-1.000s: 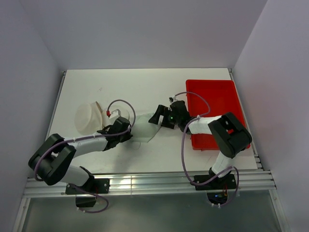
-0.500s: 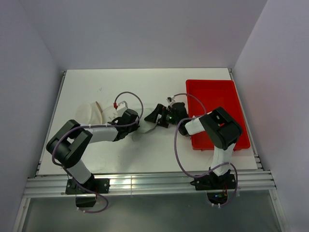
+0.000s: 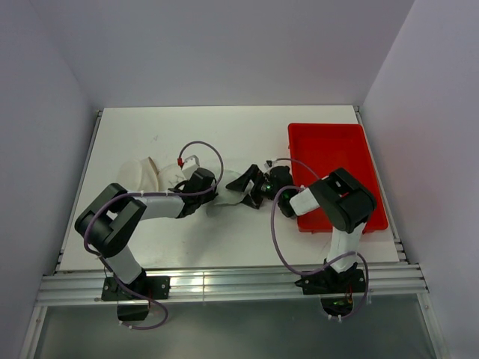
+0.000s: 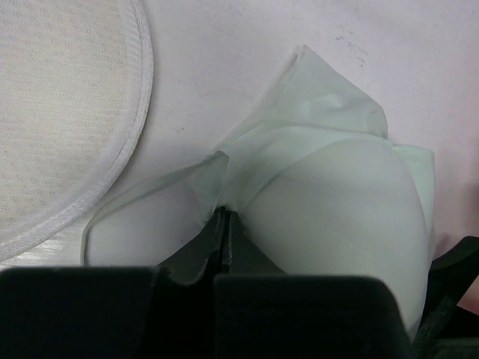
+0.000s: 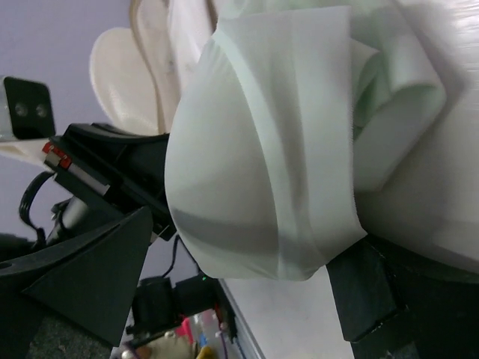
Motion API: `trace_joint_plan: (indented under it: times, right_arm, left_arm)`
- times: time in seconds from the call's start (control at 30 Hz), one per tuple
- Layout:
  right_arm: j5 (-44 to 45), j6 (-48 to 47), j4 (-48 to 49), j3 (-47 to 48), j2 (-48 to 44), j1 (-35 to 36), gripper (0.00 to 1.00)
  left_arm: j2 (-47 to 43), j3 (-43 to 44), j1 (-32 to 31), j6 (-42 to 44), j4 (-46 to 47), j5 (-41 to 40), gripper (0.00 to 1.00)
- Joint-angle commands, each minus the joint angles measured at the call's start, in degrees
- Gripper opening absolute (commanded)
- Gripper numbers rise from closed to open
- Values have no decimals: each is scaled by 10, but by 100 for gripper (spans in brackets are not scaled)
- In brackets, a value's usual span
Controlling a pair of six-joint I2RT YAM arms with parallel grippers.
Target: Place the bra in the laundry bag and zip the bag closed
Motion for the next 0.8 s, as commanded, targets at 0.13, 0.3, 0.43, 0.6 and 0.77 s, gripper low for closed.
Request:
trace_joint_plan:
  times: [0.13,0.3,0.43,0.6,0.77]
  right_arm:
    - [174,-84,-364,87,-126,15,100]
    - [172,-75,-397,129,-140,15,100]
    - [212,-87,-458,173,-147,15,100]
    - [283,-98,-592,214,-184,13,100]
    - [338,-82,-636,176,-257,13,100]
  left_arm:
    - [21,-27,0,10,-41,37,0]
    - [17,-43,0,-3,-20,58,0]
    - [10,-58,0,-9,-9,72,0]
    - [10,-52,0,-6,-8,79,0]
    - [12,-52,0,-11,2,86,0]
